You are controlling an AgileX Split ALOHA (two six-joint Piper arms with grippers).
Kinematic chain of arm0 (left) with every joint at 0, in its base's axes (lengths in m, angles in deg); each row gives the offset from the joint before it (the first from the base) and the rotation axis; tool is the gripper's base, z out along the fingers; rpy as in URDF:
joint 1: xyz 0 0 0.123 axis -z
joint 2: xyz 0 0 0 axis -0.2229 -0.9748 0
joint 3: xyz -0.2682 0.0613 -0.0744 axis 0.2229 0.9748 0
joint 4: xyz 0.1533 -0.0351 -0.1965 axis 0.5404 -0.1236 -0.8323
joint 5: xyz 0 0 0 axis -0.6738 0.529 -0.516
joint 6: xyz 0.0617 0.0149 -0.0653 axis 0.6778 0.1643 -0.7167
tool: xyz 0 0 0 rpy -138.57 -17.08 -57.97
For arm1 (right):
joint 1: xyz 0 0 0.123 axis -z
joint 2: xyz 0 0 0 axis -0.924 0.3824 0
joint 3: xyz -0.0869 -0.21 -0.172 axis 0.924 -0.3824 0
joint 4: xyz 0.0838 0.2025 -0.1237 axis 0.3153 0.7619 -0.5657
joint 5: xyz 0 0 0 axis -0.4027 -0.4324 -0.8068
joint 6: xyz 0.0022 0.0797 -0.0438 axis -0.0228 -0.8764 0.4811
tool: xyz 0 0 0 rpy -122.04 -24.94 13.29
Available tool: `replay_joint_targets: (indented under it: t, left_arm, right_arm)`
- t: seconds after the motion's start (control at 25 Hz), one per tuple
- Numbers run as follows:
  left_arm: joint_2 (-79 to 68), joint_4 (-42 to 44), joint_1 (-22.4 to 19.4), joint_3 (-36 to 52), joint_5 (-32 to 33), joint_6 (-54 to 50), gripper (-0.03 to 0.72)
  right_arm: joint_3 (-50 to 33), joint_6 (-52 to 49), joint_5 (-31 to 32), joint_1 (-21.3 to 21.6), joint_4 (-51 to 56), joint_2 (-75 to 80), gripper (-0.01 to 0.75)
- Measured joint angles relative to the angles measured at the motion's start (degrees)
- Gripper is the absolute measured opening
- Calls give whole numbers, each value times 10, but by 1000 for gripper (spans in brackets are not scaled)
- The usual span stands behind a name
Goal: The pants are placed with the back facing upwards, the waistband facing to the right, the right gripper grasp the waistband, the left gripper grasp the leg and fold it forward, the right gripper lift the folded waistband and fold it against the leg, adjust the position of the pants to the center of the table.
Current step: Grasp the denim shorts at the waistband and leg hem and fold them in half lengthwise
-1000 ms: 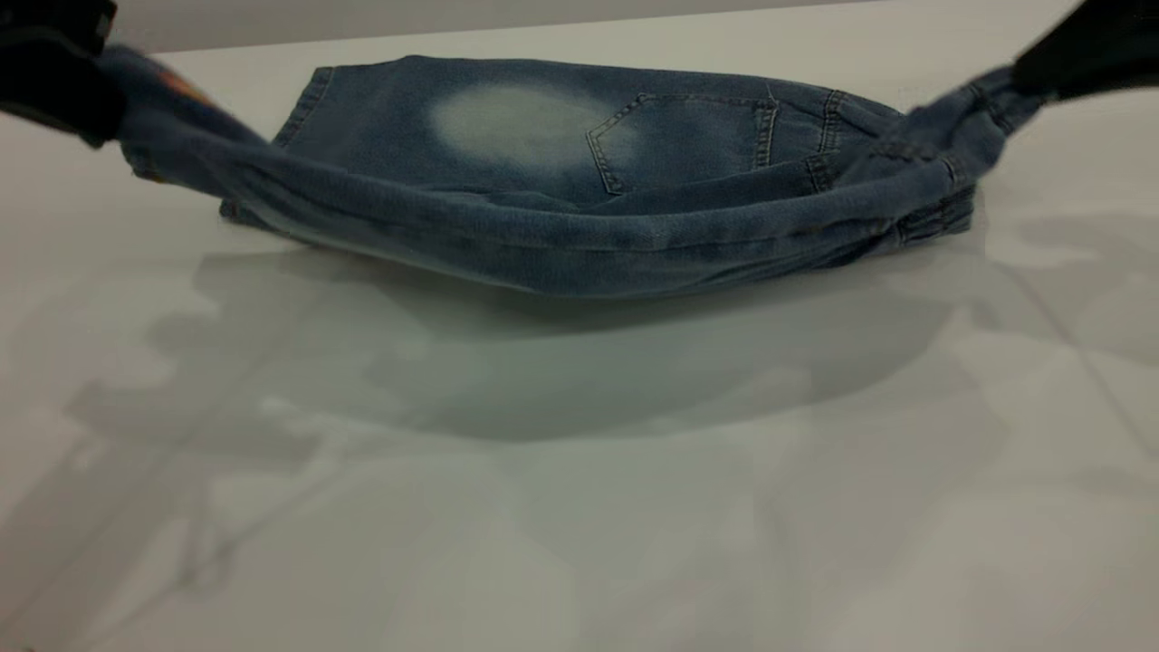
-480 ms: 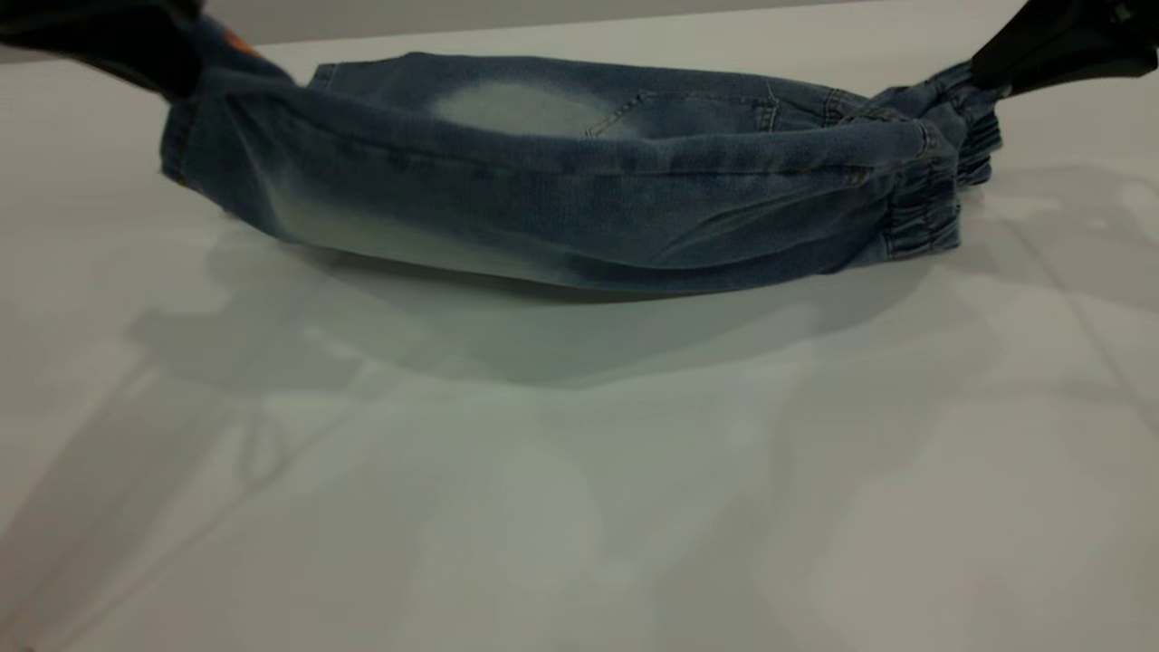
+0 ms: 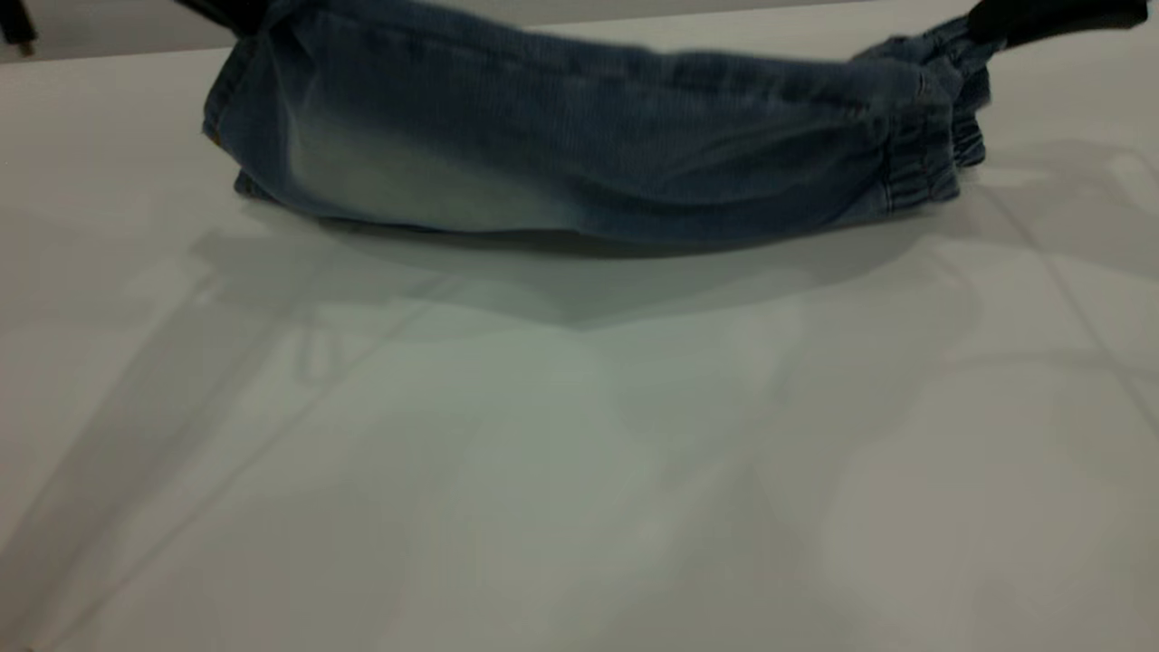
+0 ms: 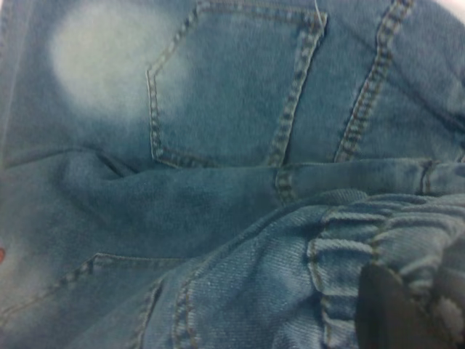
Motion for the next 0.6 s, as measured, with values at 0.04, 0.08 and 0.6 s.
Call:
replay_joint_targets:
  t: [0.04,0.08,0.6]
  left_arm:
    - [-8,0,0,-9,1,2,74]
    - [-17,0,0,-20,1,4,74]
    - [-61,62,-6,-90,9,1,74]
  right_arm:
    - [6,-1,-1,0,-6,0,31]
    - [12,-3,-3,0,-11,0,31]
    - [70,-23,0,0,-26,51,31]
